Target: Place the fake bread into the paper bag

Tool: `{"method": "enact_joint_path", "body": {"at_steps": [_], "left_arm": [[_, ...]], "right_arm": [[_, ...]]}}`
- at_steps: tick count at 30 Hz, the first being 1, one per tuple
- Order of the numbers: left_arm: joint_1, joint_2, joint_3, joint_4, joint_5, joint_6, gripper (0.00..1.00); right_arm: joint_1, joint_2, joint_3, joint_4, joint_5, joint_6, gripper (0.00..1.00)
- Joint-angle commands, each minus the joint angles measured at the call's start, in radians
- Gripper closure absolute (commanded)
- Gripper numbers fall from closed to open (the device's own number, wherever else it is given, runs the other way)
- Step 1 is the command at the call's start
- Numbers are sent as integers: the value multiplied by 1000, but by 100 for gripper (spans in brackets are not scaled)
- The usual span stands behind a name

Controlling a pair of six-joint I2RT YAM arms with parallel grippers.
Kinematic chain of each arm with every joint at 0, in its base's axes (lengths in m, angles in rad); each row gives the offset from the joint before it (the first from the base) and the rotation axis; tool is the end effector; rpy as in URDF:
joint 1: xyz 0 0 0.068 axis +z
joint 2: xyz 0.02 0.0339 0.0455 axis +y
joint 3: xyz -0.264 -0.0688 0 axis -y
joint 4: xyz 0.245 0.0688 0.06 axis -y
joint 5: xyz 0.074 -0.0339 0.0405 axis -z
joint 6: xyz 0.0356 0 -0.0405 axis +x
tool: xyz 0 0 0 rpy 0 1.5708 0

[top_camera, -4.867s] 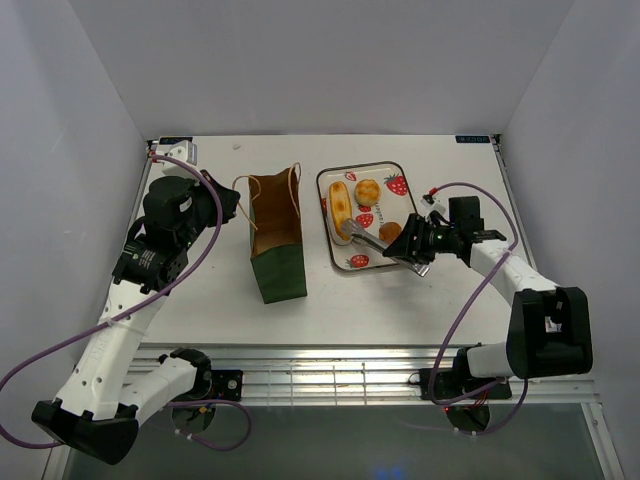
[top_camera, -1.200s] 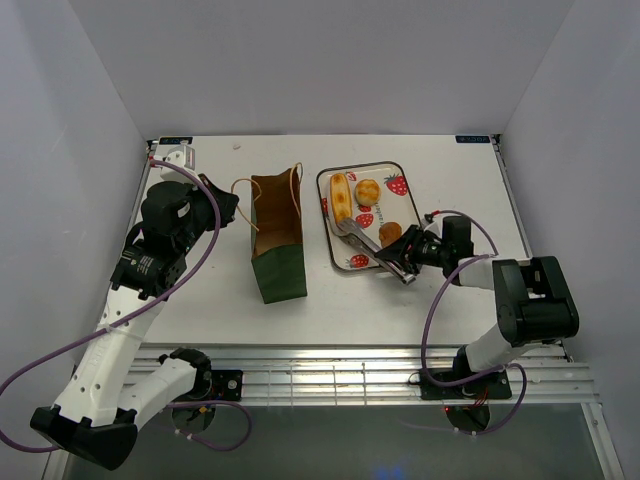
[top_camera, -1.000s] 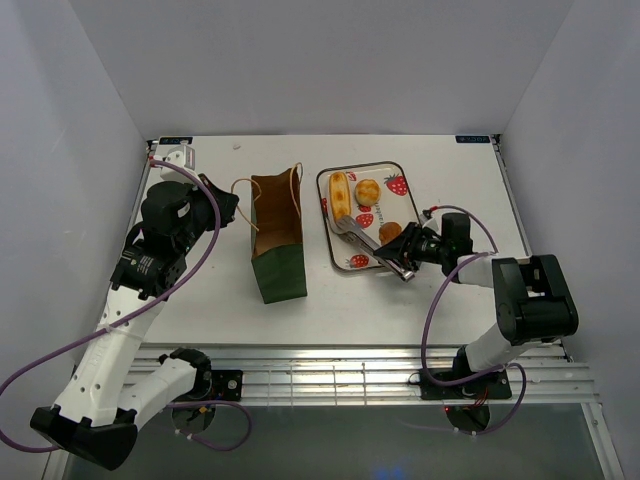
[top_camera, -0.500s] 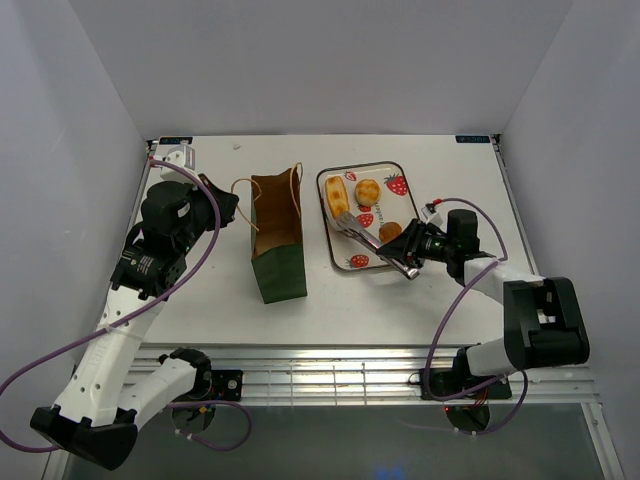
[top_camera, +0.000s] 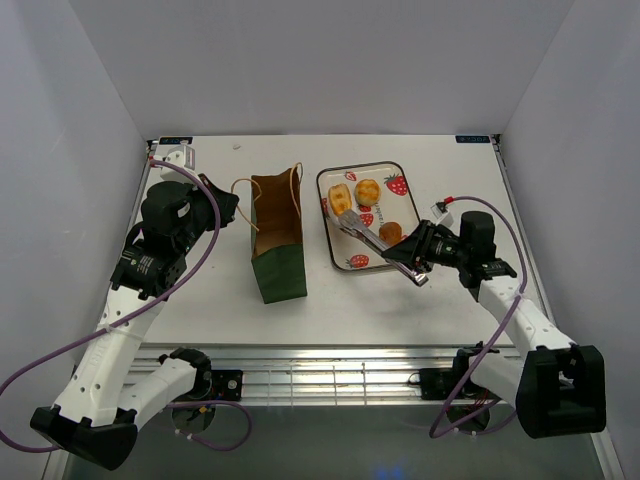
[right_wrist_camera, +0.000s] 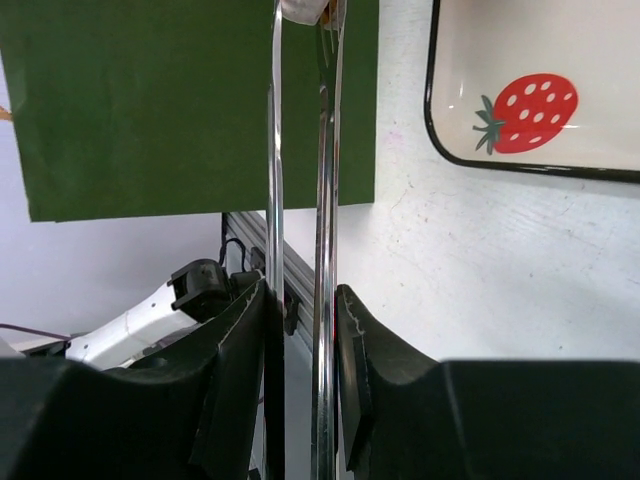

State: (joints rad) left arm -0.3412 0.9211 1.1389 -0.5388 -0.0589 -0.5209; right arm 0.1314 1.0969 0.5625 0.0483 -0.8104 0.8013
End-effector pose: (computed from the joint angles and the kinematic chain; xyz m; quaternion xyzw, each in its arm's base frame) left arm 0.1802 -0.0618 0.4007 -0.0899 0.8059 -0.2226 0.5412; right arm 0.2227 0.0555 0.2292 0.0666 0.8103 0.5149 0.2719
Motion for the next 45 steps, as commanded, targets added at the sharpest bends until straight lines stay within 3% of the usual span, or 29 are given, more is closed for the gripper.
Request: {"method": "enact_joint_path", "body": {"at_steps": [1,13,25,29,45], "left_arm": [[7,-16,18,-10,11,-1,100],[7,-22,21,-18,5,1,100],[7,-22,16,-18,-1,-4,100],[7,-21,15,-16,-2,-8,100],[7,-39,-2,-13,1,-33,100]], "right_arm": [[2,-63,69,-47,-12,-11,92],[2,-192,243,-214,-26,-5,92],[5,-192,615,-330,-144,-7,92],[60,-177,698,-332,-190,24,92],[264,-243,682,-465,-200,82,92]]}}
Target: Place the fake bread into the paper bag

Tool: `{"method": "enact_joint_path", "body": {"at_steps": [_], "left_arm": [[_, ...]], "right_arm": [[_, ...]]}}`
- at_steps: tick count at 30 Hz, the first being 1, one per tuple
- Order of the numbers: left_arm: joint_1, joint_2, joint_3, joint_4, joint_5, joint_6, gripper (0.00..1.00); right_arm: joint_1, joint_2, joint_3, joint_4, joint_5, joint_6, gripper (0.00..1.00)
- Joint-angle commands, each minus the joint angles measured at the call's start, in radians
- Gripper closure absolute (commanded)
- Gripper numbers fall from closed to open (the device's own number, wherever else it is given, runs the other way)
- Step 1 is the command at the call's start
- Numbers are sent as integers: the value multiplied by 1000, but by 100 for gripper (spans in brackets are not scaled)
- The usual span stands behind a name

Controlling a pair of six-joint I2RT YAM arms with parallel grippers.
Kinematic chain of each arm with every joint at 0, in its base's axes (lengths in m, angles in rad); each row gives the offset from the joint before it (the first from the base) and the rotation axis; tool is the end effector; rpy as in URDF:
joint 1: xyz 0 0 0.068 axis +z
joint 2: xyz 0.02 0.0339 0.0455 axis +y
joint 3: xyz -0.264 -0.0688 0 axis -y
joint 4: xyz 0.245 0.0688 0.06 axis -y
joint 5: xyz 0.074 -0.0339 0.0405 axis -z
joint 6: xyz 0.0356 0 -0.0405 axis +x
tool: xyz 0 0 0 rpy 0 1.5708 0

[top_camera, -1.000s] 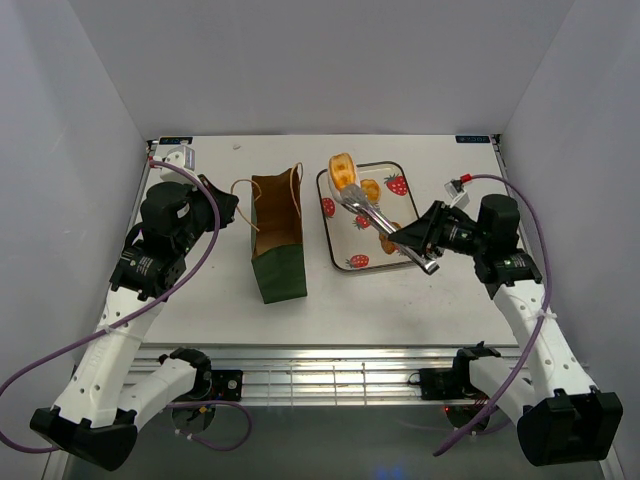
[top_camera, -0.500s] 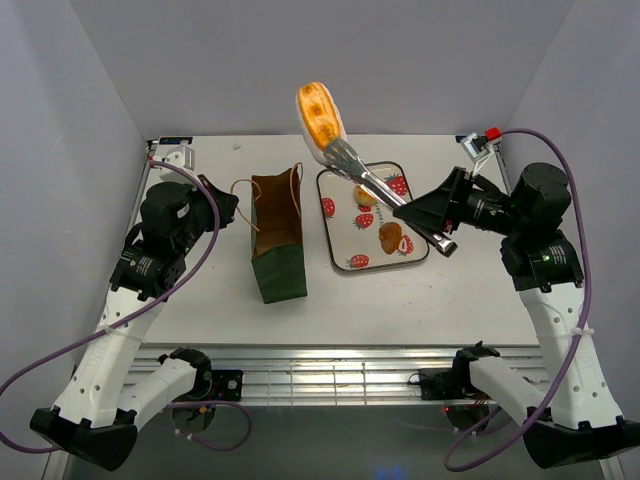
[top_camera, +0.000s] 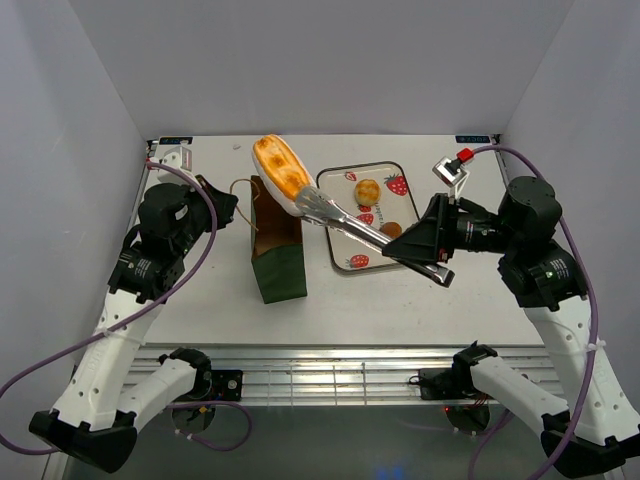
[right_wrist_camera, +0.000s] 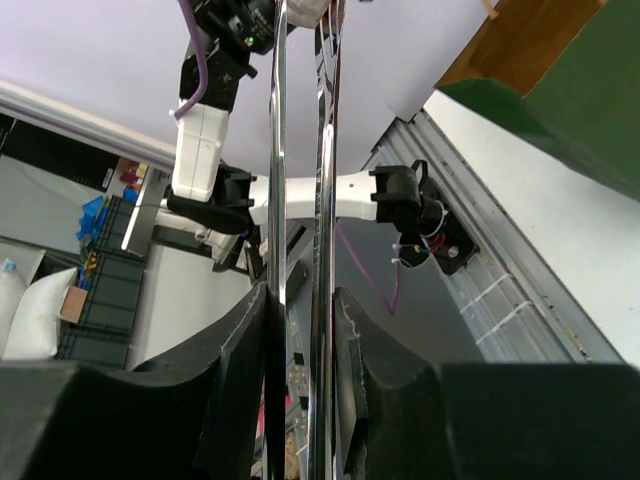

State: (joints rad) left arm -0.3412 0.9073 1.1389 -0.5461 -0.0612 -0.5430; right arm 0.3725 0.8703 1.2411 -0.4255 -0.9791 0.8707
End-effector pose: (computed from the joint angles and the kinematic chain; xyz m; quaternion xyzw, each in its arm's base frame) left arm 0.1762 -0.0603 0.4022 -0.0994 0.8028 -0.2289 0.5415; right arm 0.1291 0.0822 0.4549 -0.1553 0.7008 0.6309 0.2944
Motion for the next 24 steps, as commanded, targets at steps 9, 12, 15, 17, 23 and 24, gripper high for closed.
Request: {"method": "enact_joint_path", "body": {"at_steps": [9,12,15,17,23,24], "left_arm": [[7,-33,-1,-11,-3,-12,100],[7,-31,-1,-9,-5,-12,100],[7,-31,-5,-9,-2,-18,100],[7,-30,-10,-5,0,-20,100],[7,-30,-19,3,9,-21,100],[7,-31,-22,8,11,-23,100]], "right_arm": [[72,-36,-58,-125,6,-42,92],[77,-33,-60,-180,29,-62,92],[78,-21,-52,-194,45,-65,92],[78,-14,-48,-197,48,-64,92],[92,25,-43,-196,63,-67,92],[91,39,-34,-194,66,-67,91]]}}
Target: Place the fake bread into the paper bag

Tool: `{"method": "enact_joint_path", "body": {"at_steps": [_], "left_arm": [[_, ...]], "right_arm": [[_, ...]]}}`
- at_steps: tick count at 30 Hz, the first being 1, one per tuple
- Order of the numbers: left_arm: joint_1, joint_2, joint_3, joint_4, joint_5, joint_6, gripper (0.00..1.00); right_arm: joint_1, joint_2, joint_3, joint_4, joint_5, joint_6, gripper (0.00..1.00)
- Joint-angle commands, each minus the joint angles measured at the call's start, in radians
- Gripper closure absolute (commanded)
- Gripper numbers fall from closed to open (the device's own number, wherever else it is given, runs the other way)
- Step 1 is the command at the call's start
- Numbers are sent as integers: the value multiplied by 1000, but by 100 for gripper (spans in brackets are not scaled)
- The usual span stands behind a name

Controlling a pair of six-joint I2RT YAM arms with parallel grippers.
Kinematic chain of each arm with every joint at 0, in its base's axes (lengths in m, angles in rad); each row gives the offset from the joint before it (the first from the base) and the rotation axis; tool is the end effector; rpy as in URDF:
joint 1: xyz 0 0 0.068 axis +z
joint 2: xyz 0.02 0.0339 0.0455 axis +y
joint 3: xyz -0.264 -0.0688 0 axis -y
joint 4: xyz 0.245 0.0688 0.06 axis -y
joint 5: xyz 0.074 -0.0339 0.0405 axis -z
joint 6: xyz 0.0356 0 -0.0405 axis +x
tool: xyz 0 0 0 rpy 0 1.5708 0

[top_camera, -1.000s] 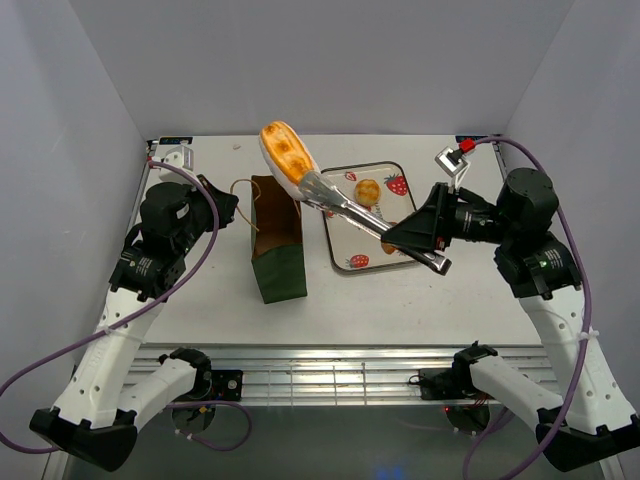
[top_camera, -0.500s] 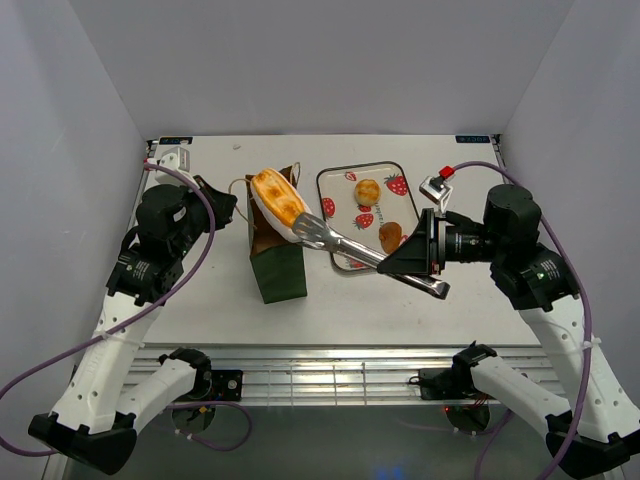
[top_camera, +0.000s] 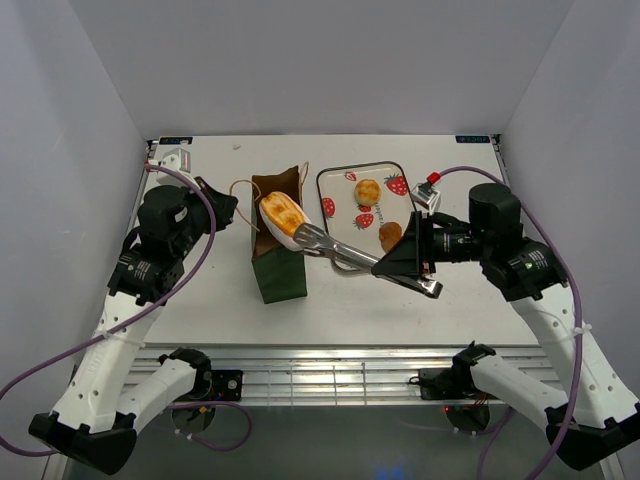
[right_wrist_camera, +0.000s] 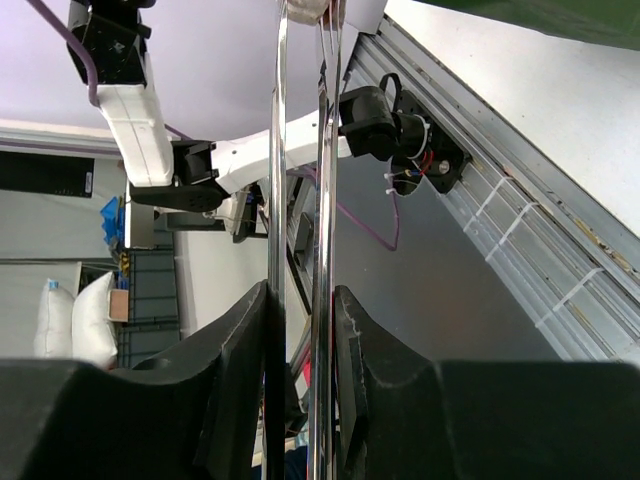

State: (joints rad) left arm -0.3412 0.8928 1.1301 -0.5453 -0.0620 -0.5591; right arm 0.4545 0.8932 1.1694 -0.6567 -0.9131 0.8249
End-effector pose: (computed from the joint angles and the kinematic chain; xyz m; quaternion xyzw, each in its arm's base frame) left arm 0.1730 -0.0591 0.4018 -0.1059 0.8000 -0.2342 0.5421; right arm 0.1339 0.0968 0.4082 -0.1061 0.7761 0.5933 0.1858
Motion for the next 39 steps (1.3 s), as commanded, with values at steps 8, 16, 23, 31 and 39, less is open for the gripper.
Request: {"method": "enact_joint_path", "body": {"at_steps": [8,16,23,31,39], "left_arm": [[7,-15,-18,18,30,-12,100],[7,-12,-16,21,39,-10,100],[7,-15,-24,22,41,-13,100],[7,-20,-26,22,42,-12,100],[7,-22,-32,22,42,-10,100]], "right_arm": [[26,90,87,80,16,10,80],[42,113,52,164,11,54,61],[46,136,68,180,17,56,52],[49,144,75,187,17,46,50],[26,134,208,184,77,-16,52]]}}
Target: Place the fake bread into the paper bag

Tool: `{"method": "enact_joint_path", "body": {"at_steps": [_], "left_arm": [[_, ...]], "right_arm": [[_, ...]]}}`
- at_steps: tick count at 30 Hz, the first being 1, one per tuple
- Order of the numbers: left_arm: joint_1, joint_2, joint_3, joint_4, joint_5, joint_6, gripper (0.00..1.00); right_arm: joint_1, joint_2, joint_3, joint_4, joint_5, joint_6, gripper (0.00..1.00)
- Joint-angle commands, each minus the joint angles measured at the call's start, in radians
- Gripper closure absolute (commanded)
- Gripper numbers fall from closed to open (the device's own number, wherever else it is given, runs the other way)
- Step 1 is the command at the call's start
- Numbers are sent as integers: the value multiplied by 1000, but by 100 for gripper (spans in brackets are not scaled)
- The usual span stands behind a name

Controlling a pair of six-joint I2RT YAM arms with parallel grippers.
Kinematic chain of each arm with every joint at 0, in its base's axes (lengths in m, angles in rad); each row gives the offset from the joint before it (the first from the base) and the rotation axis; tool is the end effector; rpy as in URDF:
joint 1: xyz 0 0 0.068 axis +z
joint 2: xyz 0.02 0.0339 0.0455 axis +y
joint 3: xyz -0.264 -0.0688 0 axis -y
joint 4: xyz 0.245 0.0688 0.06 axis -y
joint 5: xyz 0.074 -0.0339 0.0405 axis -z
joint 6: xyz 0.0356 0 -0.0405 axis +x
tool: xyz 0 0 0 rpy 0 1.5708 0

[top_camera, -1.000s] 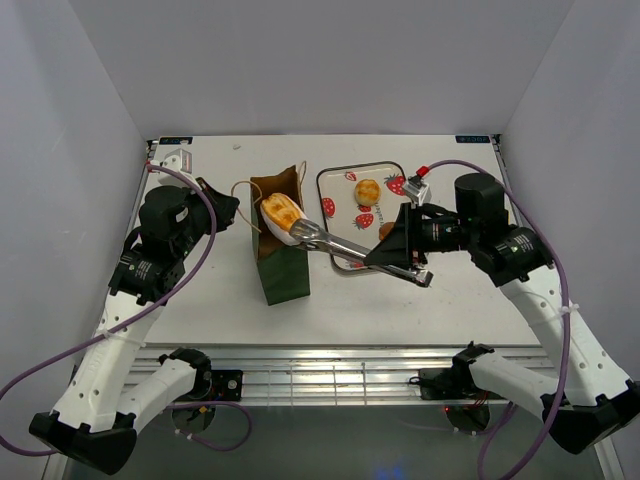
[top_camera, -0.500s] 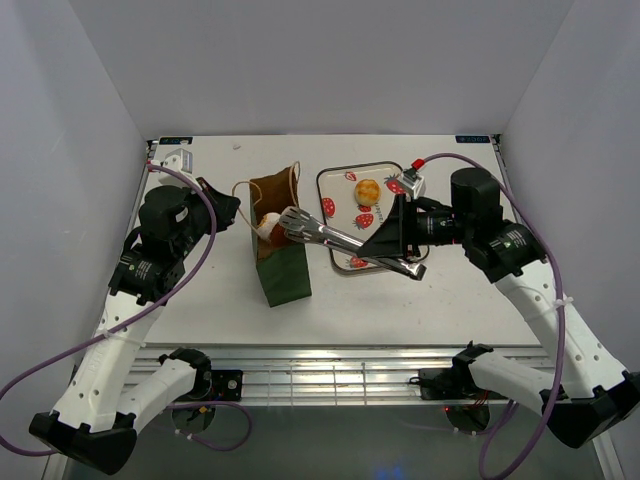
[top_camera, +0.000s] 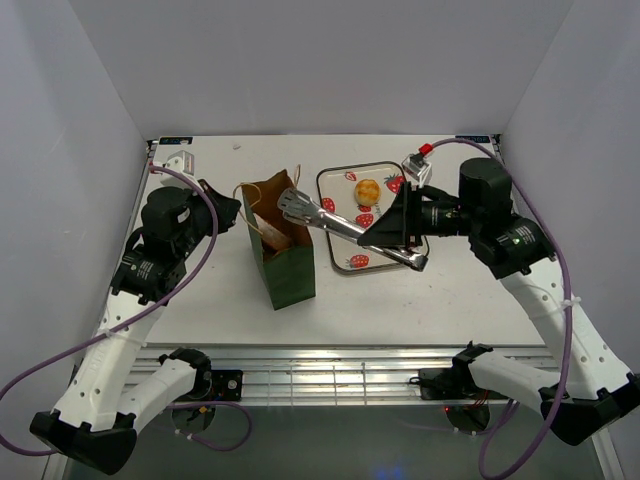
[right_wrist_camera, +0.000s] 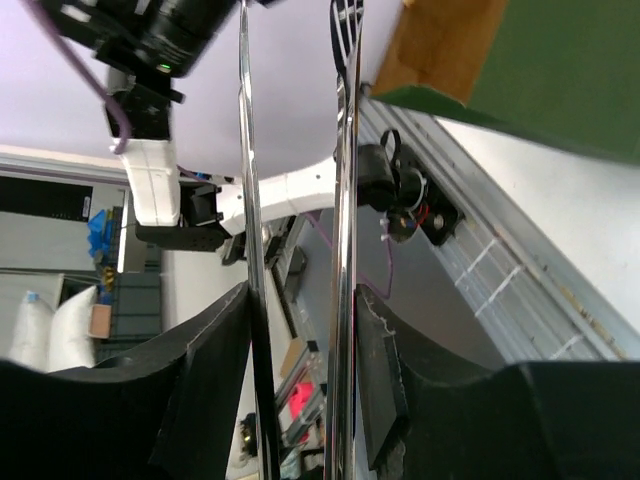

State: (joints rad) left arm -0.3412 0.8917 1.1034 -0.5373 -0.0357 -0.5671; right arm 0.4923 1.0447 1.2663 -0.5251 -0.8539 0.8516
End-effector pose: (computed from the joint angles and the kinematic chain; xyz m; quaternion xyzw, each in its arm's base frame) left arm 0.1747 -0.0607 0.3940 -0.1019 0.8059 -0.2428 0.5303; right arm 0.1690 0.1211 0.4251 -0.1102 0.7655 0.5967 0.2140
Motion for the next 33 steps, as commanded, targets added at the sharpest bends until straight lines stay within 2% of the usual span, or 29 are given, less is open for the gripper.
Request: {"method": "enact_joint_path", "body": {"at_steps": [1,6,9,14,19,23,26,30,33], "left_arm": [[7,-22,-5,14,17,-2,100],[7,-22,-7,13,25,-2,100],[7,-25,-7,14,28,-2,100],[7,-28,-5,14,33,3,100],[7,-28,-1,14,34,7,100],[5,-25,-5,22,71,7,100],[7,-22,-17,31,80,4,100],[7,-22,-25,34,88,4,100],[7,-19,-30,37,86,4,100]], "right_arm": [[-27,-14,132,48,24,-57,52],[-155,34,252,50,-16,-74,52],[-317,79,280,50,-60,-89,53],[-426,156,240,62,-51,-124,53],[-523,210,70,140,-53,-132,53],[-535,228,-193,379,-99,-39,53],[-535,267,-325,546,-134,44,53],[-535,324,-453,779,-166,197,53],[-535,370,-496,853,-155,263,52]]}}
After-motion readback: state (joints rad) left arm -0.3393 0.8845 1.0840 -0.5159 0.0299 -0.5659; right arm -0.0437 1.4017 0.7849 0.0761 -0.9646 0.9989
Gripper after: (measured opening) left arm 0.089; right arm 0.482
